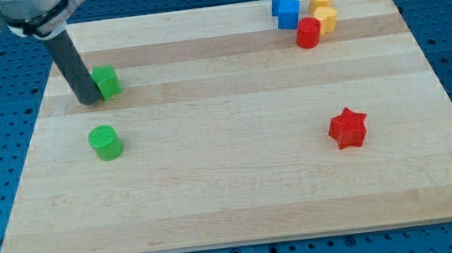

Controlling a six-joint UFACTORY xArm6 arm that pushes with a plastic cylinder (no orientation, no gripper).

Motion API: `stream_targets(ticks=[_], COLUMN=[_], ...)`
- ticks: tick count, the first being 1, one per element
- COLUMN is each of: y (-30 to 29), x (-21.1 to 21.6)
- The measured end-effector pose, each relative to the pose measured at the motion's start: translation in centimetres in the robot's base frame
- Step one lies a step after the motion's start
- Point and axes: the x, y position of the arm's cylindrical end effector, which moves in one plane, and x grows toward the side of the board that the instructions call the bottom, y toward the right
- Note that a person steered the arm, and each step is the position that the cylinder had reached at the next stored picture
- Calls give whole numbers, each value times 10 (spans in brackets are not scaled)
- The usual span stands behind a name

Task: Push the green star slightly left and up

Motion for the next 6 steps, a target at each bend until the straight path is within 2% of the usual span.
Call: stream_targets(ticks=[1,3,5,6], y=[1,3,58,58], x=[-4,17,17,-8])
